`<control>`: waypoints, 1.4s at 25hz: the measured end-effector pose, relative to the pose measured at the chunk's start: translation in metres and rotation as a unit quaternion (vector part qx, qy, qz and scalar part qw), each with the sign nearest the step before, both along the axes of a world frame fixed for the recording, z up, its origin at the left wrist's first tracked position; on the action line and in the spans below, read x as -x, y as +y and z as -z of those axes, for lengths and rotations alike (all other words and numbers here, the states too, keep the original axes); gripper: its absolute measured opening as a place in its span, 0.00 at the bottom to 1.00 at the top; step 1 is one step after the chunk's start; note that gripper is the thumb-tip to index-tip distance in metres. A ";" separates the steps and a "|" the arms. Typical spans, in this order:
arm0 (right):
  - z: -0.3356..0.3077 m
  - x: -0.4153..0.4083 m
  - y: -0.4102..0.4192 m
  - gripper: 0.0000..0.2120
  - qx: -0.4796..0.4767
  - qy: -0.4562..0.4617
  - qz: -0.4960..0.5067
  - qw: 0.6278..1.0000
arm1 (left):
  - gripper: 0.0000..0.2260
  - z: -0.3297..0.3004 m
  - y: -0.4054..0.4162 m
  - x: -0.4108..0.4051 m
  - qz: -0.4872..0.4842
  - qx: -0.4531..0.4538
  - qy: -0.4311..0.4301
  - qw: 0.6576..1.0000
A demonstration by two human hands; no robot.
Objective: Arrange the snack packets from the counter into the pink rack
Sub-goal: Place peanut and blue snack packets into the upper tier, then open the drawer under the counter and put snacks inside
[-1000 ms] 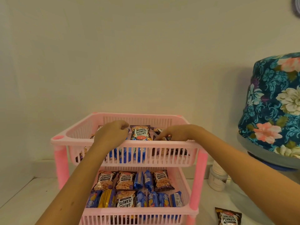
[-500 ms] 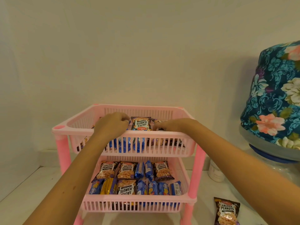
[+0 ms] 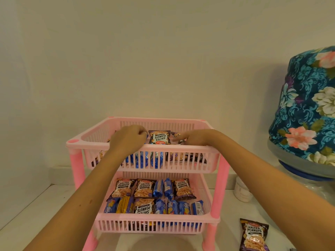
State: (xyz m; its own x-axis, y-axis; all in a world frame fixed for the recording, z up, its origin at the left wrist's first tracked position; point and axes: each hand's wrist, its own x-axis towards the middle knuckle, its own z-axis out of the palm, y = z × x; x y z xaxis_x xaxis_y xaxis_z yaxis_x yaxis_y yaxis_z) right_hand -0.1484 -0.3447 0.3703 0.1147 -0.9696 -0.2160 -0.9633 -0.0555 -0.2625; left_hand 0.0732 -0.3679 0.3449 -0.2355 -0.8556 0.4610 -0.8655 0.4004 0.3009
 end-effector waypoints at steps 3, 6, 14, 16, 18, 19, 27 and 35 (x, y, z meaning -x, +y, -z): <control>0.000 0.015 0.013 0.16 0.198 -0.120 0.069 0.970 | 0.13 0.005 0.008 -0.005 0.051 0.083 0.071 0.993; 0.006 0.028 0.035 0.11 0.384 -0.081 0.075 0.917 | 0.15 0.020 0.026 -0.008 0.105 0.191 0.066 0.974; 0.073 0.014 0.082 0.18 0.601 0.076 0.089 0.791 | 0.24 0.086 0.050 0.002 0.023 0.258 -0.033 0.965; 0.093 0.014 0.085 0.18 0.589 0.095 0.108 0.795 | 0.26 0.093 0.052 0.004 0.022 0.245 -0.026 0.969; 0.112 0.015 0.088 0.24 0.567 0.120 0.126 0.805 | 0.28 0.100 0.055 0.006 0.021 0.240 -0.013 0.970; 0.121 0.016 0.091 0.28 0.555 0.128 0.127 0.812 | 0.29 0.105 0.060 0.006 0.020 0.236 -0.007 0.972; 0.203 0.050 0.164 0.28 0.416 0.096 0.147 0.892 | 0.28 0.215 0.155 0.056 0.037 0.136 0.025 0.990; 0.314 0.153 0.309 0.33 0.180 0.013 0.253 0.951 | 0.23 0.332 0.321 0.167 0.020 0.003 -0.048 0.999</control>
